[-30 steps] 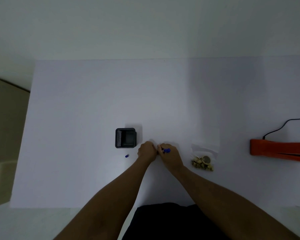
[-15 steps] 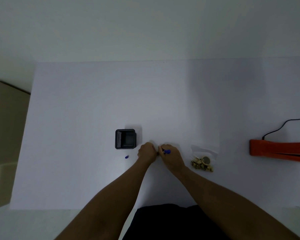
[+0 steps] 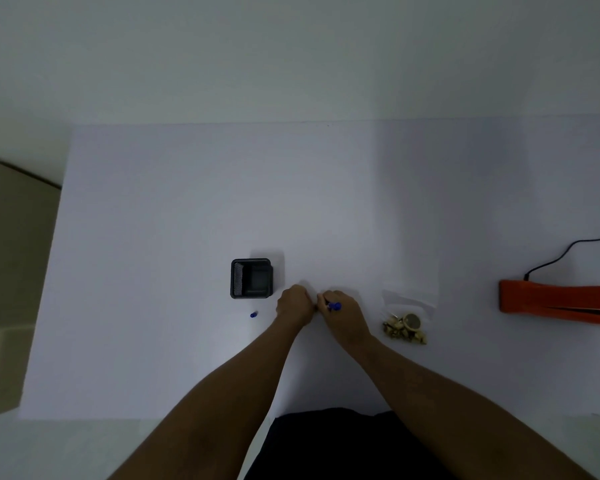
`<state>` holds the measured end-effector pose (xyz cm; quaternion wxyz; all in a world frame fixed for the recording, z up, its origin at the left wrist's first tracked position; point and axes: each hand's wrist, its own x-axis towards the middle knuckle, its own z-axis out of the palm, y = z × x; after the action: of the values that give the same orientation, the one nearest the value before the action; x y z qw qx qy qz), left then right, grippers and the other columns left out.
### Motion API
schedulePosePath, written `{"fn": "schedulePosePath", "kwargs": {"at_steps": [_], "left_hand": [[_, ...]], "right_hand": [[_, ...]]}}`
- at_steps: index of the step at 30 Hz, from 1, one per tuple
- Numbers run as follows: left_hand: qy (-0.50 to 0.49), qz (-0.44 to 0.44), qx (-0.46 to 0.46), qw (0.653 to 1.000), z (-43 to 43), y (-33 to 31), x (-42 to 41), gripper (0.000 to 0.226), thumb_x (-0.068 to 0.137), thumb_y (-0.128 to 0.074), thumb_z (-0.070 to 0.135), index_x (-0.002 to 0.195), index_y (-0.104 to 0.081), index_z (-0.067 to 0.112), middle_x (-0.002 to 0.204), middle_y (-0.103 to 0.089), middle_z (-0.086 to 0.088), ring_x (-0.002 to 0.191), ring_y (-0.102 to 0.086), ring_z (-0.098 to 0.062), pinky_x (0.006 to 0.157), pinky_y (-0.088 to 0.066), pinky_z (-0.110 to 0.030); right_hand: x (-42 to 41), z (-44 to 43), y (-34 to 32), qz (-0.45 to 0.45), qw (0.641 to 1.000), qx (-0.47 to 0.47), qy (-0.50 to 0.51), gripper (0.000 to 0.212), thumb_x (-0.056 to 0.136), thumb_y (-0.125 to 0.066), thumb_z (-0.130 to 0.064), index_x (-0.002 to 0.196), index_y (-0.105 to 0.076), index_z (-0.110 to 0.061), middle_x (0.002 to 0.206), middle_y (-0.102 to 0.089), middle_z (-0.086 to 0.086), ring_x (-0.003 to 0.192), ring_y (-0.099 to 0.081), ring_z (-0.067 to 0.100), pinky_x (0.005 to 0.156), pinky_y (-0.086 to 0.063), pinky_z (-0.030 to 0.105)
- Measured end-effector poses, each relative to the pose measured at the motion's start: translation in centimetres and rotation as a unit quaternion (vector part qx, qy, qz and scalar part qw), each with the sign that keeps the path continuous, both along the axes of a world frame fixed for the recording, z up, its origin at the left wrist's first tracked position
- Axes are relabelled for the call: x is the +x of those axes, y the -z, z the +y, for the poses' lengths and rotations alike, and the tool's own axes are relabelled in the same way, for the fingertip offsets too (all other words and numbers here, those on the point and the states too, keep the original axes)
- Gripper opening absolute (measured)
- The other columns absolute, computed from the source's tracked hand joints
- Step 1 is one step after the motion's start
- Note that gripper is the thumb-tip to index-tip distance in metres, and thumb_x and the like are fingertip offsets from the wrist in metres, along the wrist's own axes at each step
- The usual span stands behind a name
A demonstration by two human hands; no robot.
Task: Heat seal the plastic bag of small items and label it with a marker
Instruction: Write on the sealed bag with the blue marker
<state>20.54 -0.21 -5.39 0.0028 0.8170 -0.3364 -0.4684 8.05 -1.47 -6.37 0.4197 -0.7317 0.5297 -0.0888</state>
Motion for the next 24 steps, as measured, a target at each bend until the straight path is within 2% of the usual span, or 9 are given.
{"fn": "schedulePosePath", "kwargs": {"at_steps": [8, 11, 13, 16, 20, 24], "left_hand": [[-0.007, 0.003, -0.002, 1.000, 0.09, 0.04, 0.01, 0.026, 0.083, -0.072, 0.027, 0.095, -0.068, 0.004, 0.095, -0.071, -0.014, 0.088, -0.068, -0.028, 0.079, -0.058, -0.038], [-0.011, 0.005, -0.001, 1.000, 0.07, -0.04, -0.03, 0.026, 0.083, -0.072, 0.027, 0.096, -0.068, 0.004, 0.096, -0.071, -0.014, 0.089, -0.068, -0.028, 0.080, -0.058, -0.038], [-0.012, 0.006, -0.002, 1.000, 0.04, -0.03, 0.01, 0.028, 0.083, -0.073, 0.027, 0.097, -0.068, 0.004, 0.097, -0.070, -0.014, 0.090, -0.068, -0.028, 0.081, -0.058, -0.039], [-0.013, 0.010, -0.002, 1.000, 0.00, -0.03, 0.02, 0.030, 0.082, -0.074, 0.028, 0.097, -0.068, 0.002, 0.096, -0.071, -0.015, 0.089, -0.068, -0.029, 0.080, -0.058, -0.040], [-0.011, 0.011, 0.000, 1.000, 0.02, -0.05, 0.04, 0.029, 0.081, -0.075, 0.027, 0.095, -0.069, 0.002, 0.096, -0.071, -0.016, 0.088, -0.068, -0.030, 0.080, -0.058, -0.039], [-0.007, 0.011, 0.002, 1.000, 0.04, -0.03, 0.05, 0.030, 0.080, -0.076, 0.029, 0.094, -0.070, 0.003, 0.095, -0.071, -0.016, 0.088, -0.068, -0.030, 0.078, -0.058, -0.037]], "right_hand": [[-0.19, 0.10, -0.27, -0.009, 1.000, -0.022, 0.021, 0.028, 0.095, -0.053, -0.010, 0.068, -0.058, -0.006, 0.067, -0.058, 0.008, 0.060, -0.051, 0.016, 0.060, -0.040, 0.023], [-0.33, 0.19, -0.41, -0.014, 0.999, -0.026, 0.013, 0.028, 0.095, -0.053, -0.008, 0.067, -0.056, -0.006, 0.065, -0.056, 0.008, 0.059, -0.050, 0.017, 0.059, -0.040, 0.025], [-0.38, 0.18, -0.45, -0.015, 0.999, -0.031, 0.011, 0.029, 0.095, -0.053, -0.007, 0.066, -0.054, -0.009, 0.064, -0.053, 0.006, 0.058, -0.050, 0.018, 0.059, -0.041, 0.027], [-0.57, 0.16, -0.36, -0.015, 0.999, -0.040, 0.012, 0.032, 0.095, -0.054, -0.007, 0.066, -0.047, -0.018, 0.063, -0.046, -0.001, 0.057, -0.045, 0.015, 0.058, -0.032, 0.019], [-0.79, 0.16, -0.56, -0.022, 0.998, -0.054, 0.018, 0.036, 0.093, -0.056, -0.003, 0.063, -0.044, -0.017, 0.059, -0.043, 0.000, 0.053, -0.041, 0.014, 0.056, -0.031, 0.018], [-0.82, -0.05, -0.95, -0.042, 0.998, -0.046, 0.024, 0.041, 0.092, -0.055, 0.000, 0.061, -0.037, -0.019, 0.056, -0.034, -0.012, 0.049, -0.032, 0.002, 0.052, -0.029, 0.011]]}}
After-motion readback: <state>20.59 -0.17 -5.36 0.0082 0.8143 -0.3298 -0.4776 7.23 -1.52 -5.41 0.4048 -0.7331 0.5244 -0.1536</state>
